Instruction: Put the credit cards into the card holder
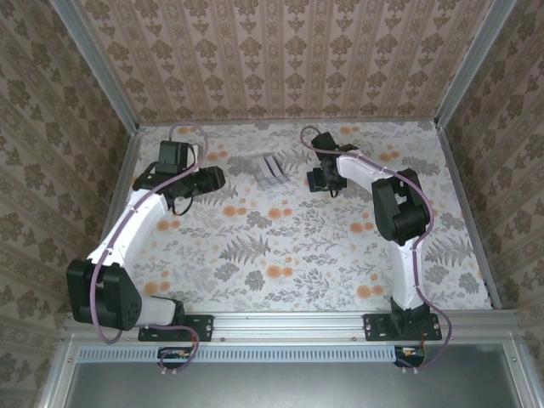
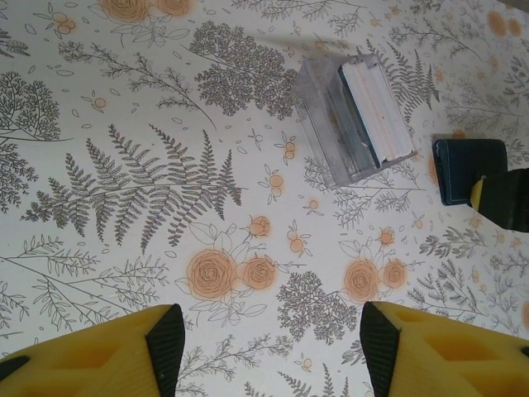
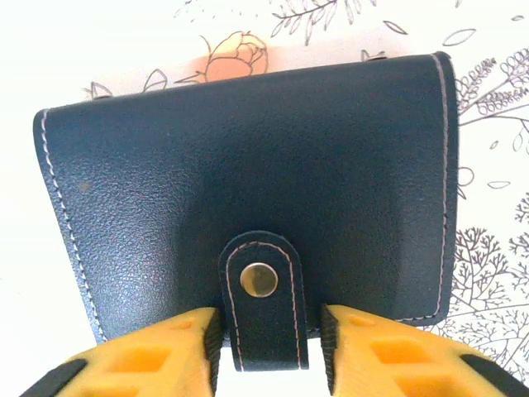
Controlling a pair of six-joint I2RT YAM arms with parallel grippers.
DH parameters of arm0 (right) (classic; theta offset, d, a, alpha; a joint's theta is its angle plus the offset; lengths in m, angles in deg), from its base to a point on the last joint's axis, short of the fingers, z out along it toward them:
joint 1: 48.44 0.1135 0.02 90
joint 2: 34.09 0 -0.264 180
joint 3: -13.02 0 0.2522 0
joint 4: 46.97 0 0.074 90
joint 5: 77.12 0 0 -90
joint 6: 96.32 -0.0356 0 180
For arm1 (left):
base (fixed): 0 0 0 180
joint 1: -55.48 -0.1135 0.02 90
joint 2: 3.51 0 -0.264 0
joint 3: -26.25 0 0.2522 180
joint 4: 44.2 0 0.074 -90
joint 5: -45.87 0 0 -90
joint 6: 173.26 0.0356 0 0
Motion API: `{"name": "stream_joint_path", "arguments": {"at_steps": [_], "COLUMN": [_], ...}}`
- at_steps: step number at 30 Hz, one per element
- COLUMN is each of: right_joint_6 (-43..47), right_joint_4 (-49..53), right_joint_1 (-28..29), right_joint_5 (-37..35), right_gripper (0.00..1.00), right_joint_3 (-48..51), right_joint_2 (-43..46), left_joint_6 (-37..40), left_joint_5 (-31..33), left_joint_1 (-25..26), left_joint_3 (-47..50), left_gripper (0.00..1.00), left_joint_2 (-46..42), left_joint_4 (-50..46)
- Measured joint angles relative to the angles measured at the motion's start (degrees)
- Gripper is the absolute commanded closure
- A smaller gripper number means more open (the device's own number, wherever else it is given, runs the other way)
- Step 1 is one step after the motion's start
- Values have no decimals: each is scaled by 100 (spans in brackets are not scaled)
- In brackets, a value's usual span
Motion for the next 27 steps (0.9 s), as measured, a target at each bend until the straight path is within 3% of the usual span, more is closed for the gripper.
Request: {"name": "stream_joint_path", "arguments": {"at_steps": [6, 12, 18, 23, 27], "right_joint_6": [212, 262, 704, 1217, 1274], "right_joint_4": [-114, -553, -728, -723, -485], "right_joint_1": [-11, 42, 1054, 2061, 2153], "right_joint_5": [122, 702, 929, 848, 304], "right_gripper": [75, 76, 75, 63, 56], "right_joint_3": [107, 1209, 2610, 3305, 3473], "right_joint_2": [57, 833, 2210, 2787, 2870], "left_joint_6": [13, -31, -103, -116, -116], "left_joint_5": [-4, -4, -122, -315, -487], "left_joint_1": [0, 11, 177, 509, 890], "left_joint_3": [232, 520, 992, 1283, 1370], "left_gripper": [38, 35, 33, 32, 32], "left_joint_2": [-216, -409, -555, -466, -151], "left_joint_4": [0, -72, -44, 72, 361]}}
